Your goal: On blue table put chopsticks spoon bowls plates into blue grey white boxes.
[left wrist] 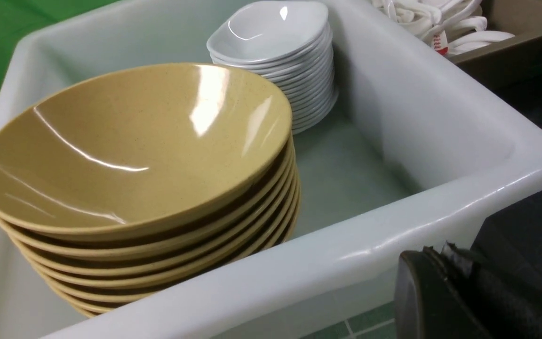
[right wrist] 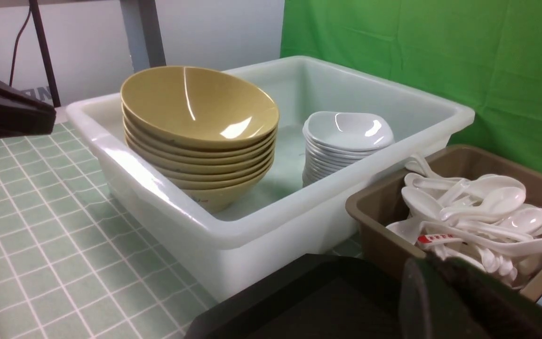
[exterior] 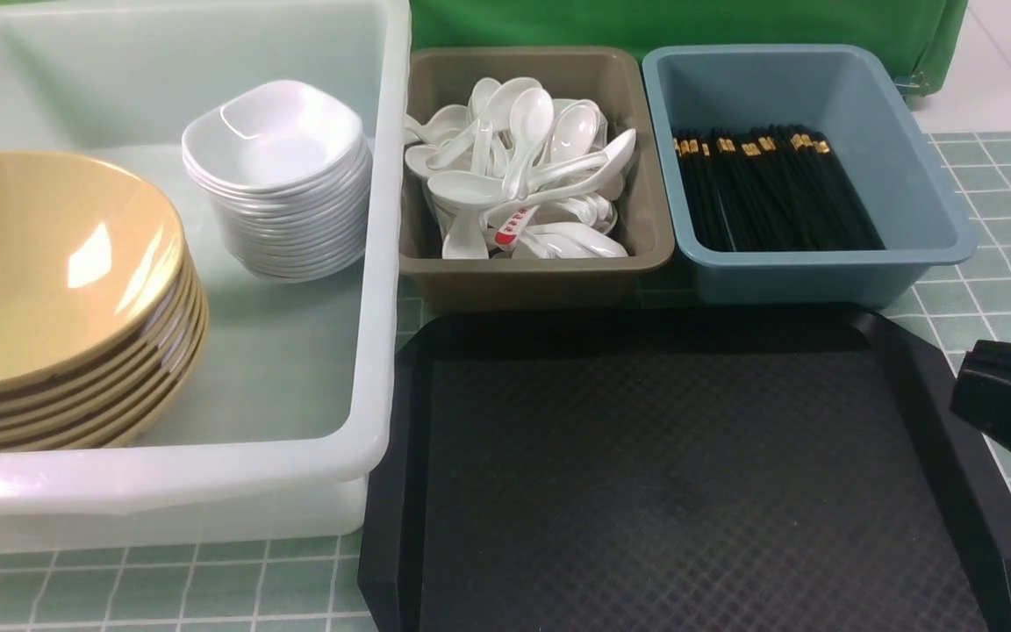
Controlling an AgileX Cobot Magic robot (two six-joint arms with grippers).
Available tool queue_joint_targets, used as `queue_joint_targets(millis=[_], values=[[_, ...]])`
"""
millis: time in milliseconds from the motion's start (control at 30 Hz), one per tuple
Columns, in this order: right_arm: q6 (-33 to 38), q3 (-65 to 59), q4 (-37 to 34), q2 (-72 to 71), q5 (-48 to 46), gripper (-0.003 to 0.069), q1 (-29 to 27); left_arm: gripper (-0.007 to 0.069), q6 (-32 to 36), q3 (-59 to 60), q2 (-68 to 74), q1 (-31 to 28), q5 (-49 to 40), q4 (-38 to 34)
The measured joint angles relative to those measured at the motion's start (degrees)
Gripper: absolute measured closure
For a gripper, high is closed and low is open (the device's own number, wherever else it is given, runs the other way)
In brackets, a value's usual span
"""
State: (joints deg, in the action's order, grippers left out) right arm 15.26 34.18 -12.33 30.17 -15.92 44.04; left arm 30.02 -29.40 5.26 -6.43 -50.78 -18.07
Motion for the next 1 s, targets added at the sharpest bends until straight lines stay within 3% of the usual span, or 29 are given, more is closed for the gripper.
queue_joint_targets(millis=[233, 433, 500, 533, 600, 700, 867, 1000], values=[[0.3, -4.1, 0.5, -1.9, 5.7, 0.0582, -0.8, 0.0631, 0.0, 0.0, 0.0, 0.0, -0.7, 0.0], [-2.9, -19.5, 2.4, -11.5, 16.4, 0.0624, -17.4, 0.0631, 0.0, 0.0, 0.0, 0.0, -0.8, 0.0], [-6.8, -23.7, 5.9, -14.3, 16.3, 0.0624, -25.4, 0.0631, 0.0, 0.0, 0.0, 0.0, -0.8, 0.0], [-7.4, -24.1, 6.5, -14.6, 16.3, 0.0624, -25.4, 0.0631, 0.0, 0.0, 0.0, 0.0, -0.8, 0.0], [-15.3, -29.8, 13.9, -19.5, 14.8, 0.0624, -35.6, 0.0631, 0.0, 0.0, 0.0, 0.0, -0.8, 0.0], [-18.5, -34.0, 17.1, -24.8, 12.0, 0.0624, -42.6, 0.0631, 0.0, 0.0, 0.0, 0.0, -0.8, 0.0], [-19.8, -35.8, 17.8, -30.0, 6.6, 0.0624, -47.4, 0.0631, 0.0, 0.1, 0.0, 0.0, -0.8, 0.0], [-20.0, -35.8, 17.8, -30.8, -1.0, 0.0624, -47.9, 0.0631, 0.0, 0.1, 0.0, 0.0, -0.8, 0.0]])
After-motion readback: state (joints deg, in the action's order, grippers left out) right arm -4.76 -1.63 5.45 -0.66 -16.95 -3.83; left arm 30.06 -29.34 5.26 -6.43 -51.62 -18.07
